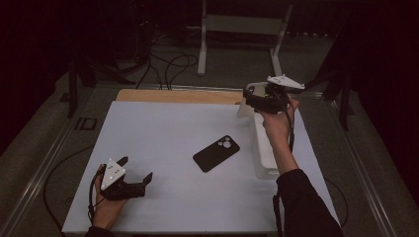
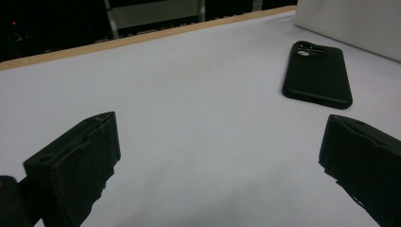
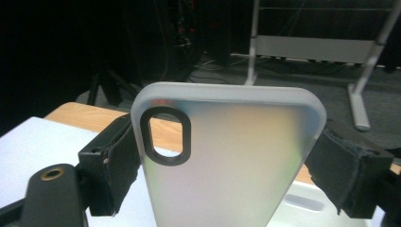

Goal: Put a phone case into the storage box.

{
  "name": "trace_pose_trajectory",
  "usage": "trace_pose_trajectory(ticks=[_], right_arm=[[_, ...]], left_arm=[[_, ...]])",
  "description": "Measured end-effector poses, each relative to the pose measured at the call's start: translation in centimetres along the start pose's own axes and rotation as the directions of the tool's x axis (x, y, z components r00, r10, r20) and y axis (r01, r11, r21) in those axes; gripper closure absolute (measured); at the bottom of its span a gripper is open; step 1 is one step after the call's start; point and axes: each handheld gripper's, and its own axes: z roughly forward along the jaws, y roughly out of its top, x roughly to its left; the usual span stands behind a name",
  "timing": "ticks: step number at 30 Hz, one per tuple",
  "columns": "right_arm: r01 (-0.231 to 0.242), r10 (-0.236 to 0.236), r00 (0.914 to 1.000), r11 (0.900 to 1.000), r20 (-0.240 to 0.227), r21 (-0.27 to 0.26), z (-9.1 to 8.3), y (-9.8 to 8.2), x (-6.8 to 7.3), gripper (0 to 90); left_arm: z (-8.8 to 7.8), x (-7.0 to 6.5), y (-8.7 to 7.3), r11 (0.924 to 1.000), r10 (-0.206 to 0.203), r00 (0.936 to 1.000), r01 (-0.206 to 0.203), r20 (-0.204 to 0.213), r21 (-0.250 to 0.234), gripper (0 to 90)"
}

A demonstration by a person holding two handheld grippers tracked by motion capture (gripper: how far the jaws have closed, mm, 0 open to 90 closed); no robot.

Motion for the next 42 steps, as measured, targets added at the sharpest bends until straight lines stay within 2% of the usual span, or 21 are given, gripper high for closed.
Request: trace_pose_trajectory(ticks=[9, 16, 31, 42], right_arm=[[0.011, -0.012, 0.9988, 1.000, 0.047, 0.017, 0.2, 0.1, -1.3, 16.6], [-0.007, 0.004, 0.9966, 0.999, 0.082, 0.032, 0.4, -0.2, -2.6, 16.6], [-0.063, 0.052, 0.9838, 0.996, 0.172, 0.056, 1.0, -1.1, -5.4, 16.6], [-0.085, 0.063, 0.9781, 0.991, 0.199, 0.106, 2.7, -2.5, -6.1, 16.5]], left_arm=[[0.0, 0.0, 0.0, 1.0000, -0.002, 1.0000, 0.002, 0.000, -0.003, 0.0], [0.0, 0.0, 0.0, 1.0000, -0.002, 1.0000, 0.002, 0.000, -0.004, 0.0], [0.0, 0.0, 0.0, 1.0000, -0.006, 1.0000, 0.006, -0.001, -0.007, 0.0], [-0.1, 0.0, 0.0, 0.9999, -0.009, 1.0000, 0.009, -0.003, -0.011, 0.0]])
